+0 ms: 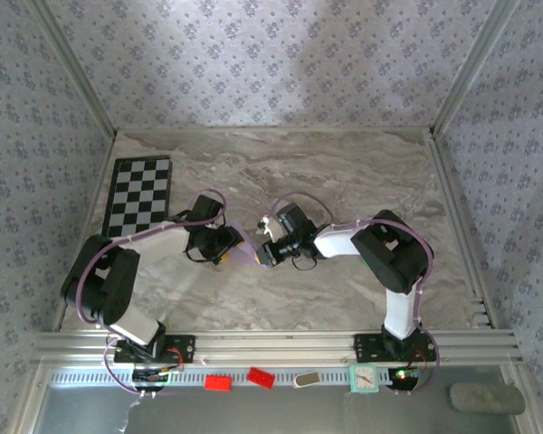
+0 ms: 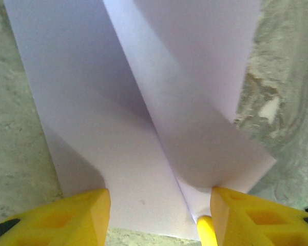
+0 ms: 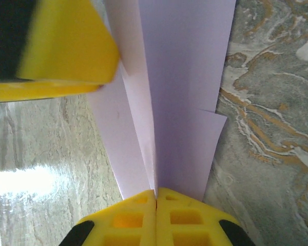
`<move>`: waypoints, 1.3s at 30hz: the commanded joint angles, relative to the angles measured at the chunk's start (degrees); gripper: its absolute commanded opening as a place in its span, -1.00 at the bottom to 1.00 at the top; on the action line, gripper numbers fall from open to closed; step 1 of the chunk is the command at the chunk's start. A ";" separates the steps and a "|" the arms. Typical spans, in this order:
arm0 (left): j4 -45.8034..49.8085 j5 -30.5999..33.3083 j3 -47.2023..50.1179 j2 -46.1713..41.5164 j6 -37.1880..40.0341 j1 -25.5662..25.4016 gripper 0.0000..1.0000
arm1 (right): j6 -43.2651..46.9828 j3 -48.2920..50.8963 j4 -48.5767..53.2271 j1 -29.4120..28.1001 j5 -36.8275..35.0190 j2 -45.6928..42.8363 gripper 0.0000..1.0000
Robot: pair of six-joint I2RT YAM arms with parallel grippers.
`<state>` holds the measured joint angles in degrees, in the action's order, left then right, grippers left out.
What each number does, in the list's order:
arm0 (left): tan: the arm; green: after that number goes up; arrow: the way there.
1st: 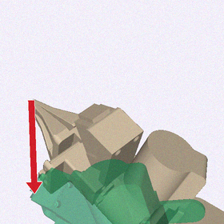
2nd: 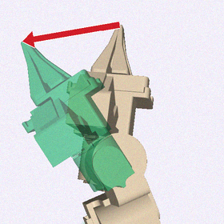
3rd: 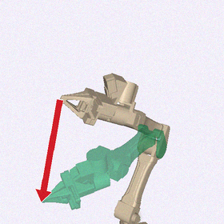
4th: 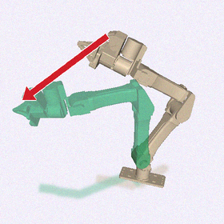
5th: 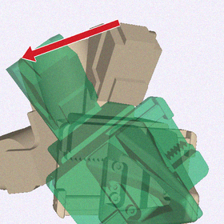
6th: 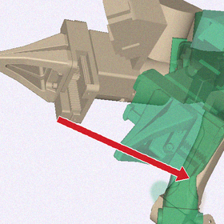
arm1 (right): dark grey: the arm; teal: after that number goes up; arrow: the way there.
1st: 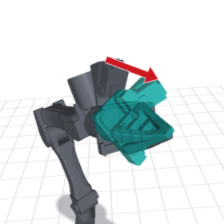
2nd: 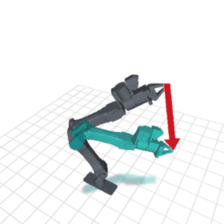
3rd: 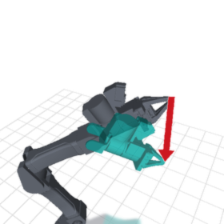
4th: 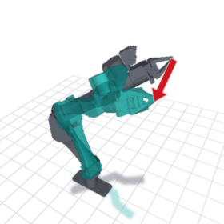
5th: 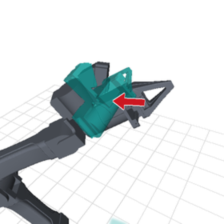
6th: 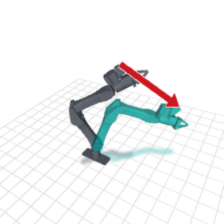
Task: Fold a paper plane with a square sheet of paper (pick it up from the middle)
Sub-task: Fourth fold the wing at the center of the table.
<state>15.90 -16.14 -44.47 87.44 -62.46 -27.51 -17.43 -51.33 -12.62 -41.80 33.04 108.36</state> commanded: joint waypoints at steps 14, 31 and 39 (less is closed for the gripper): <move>-18.07 -9.15 4.57 -2.47 5.09 -0.17 -0.57 | -7.83 -1.22 0.26 2.34 6.15 2.75 -0.90; -22.41 -11.20 5.37 3.56 4.49 -0.62 -0.66 | -9.89 -2.64 3.12 3.84 7.48 3.71 -0.89; -23.20 -11.46 4.68 5.81 4.62 -0.55 -0.66 | -10.17 -2.99 4.04 4.05 7.57 3.96 -0.87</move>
<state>-6.28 -26.41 -39.27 92.25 -58.08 -27.77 -26.83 -53.30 -11.70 -38.37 40.88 110.98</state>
